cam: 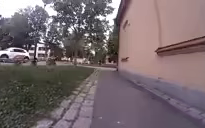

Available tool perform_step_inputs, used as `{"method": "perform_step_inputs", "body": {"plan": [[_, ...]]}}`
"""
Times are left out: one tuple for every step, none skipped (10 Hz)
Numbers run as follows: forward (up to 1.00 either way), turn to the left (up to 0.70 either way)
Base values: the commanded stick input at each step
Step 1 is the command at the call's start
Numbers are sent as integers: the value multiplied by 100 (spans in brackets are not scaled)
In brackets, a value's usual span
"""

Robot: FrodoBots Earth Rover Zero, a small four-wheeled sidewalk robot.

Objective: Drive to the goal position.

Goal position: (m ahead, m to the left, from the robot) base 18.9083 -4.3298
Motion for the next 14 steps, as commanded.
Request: {"method": "perform_step_inputs", "body": {"plan": [[45, 0], [45, 0], [45, 0], [45, 0], [45, 0], [45, 0], [45, 0], [45, 0], [45, 0], [45, 0], [45, 0], [45, 0], [45, 0], [45, 0]]}}
